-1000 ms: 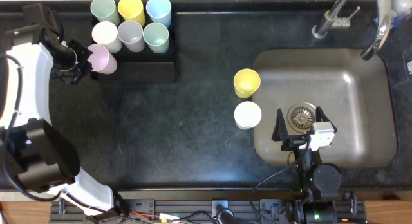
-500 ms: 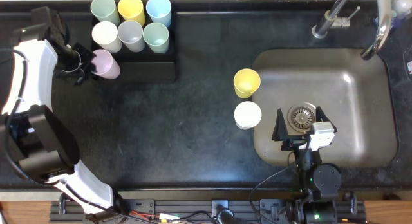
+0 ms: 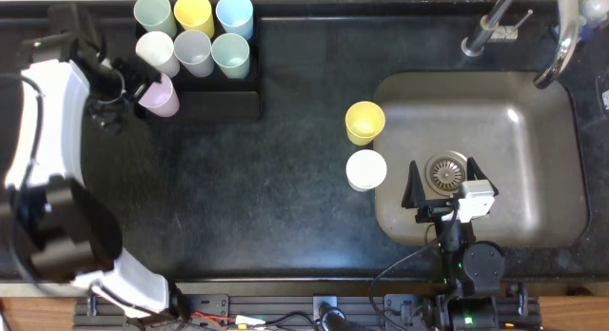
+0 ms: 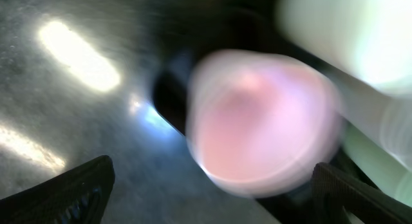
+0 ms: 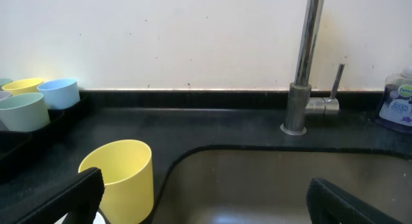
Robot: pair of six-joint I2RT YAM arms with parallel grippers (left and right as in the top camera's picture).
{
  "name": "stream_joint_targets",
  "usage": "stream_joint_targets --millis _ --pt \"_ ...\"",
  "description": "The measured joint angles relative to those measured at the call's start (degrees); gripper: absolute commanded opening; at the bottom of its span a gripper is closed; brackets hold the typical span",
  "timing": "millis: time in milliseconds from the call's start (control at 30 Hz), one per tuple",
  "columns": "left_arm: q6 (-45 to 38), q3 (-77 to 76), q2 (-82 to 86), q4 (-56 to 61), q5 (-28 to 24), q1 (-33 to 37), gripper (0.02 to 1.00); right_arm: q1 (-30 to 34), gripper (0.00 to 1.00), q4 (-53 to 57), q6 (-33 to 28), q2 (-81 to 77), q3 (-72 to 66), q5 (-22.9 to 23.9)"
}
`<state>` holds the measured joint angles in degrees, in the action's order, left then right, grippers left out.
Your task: Store Cups
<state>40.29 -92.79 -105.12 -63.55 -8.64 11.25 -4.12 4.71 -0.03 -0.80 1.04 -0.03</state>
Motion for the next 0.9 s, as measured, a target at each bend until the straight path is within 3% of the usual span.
stream_joint_targets --millis 133,333,433,567,900 --pt "-1.51 -0.63 7.69 3.52 1.77 -11.91 0.998 -0.02 0.996 0.00 0.02 0.00 0.00 0.02" --pt "-0.11 -2.40 7.28 13.70 8.94 -41.62 0.998 0.00 0.998 0.00 0.02 0.00 0.00 0.02" --pt "4.20 -2.38 2.51 15.82 10.58 -51.28 0.998 0.00 0.996 0.00 0.02 0.00 0.00 0.02" --pt "8.66 -2.05 -1.25 15.37 10.64 -56.33 0.996 0.00 0.998 0.02 0.00 0.00 0.00 0.02" --pt "12.74 -2.05 -3.54 11.63 9.07 -55.39 0.998 0.00 0.998 0.02 0.02 0.00 0.00 0.00"
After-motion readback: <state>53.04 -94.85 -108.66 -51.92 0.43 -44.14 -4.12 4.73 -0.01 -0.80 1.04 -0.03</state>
